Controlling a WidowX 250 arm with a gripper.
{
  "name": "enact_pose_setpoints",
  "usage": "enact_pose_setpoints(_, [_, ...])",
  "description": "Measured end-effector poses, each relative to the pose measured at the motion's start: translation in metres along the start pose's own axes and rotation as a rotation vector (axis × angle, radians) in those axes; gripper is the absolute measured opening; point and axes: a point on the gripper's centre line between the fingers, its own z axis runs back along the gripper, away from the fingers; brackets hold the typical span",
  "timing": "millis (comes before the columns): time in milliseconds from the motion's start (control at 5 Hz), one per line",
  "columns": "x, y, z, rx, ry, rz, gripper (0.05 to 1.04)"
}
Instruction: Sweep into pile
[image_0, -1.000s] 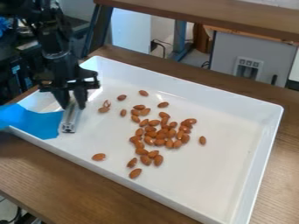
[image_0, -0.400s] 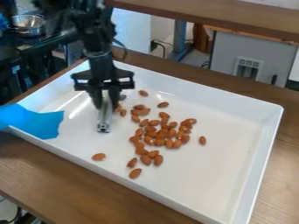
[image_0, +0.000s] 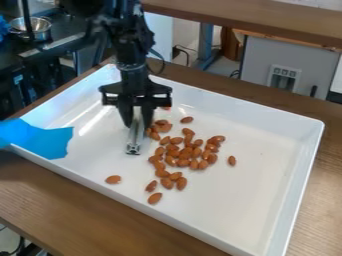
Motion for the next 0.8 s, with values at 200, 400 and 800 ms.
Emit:
enact_pose_setpoints(200, [-0.005,-0.017,-0.001,0.004,-0.012,-0.029,0.357])
enact_pose_setpoints(400, [-0.018,-0.052,-0.001,-0.003,-0.011,-0.053,0.357])
enact_pose_setpoints(800, [-0.044,-0.107,-0.001,-0.020,0.016,-0.045,0.357])
